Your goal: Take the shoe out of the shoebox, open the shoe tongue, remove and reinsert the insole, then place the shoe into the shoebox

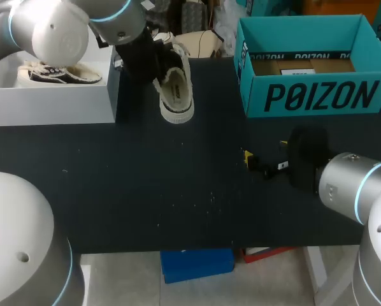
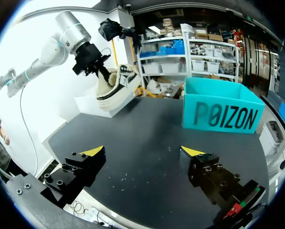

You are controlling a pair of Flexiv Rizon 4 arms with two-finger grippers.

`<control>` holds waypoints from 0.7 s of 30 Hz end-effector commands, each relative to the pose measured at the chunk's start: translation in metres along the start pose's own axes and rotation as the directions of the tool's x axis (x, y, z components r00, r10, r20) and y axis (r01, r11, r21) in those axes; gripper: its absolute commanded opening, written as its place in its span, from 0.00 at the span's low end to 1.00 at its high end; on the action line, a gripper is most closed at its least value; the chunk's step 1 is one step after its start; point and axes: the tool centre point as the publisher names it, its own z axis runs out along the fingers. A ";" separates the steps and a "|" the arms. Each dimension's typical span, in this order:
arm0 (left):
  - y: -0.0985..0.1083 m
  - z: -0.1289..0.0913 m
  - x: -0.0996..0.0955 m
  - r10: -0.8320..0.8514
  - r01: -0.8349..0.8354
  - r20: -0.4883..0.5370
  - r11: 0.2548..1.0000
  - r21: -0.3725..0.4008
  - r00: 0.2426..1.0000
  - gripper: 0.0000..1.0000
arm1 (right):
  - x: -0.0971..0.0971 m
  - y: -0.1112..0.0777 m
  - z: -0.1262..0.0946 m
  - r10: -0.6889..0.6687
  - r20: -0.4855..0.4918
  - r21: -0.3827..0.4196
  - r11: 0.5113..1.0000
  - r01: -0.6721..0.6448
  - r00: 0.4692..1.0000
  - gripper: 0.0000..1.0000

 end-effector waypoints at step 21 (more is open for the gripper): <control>-0.089 0.124 0.021 0.071 -0.077 0.065 0.993 0.095 0.995 0.00 | 0.002 -0.001 0.001 0.001 0.004 -0.004 1.000 -0.001 1.000 1.00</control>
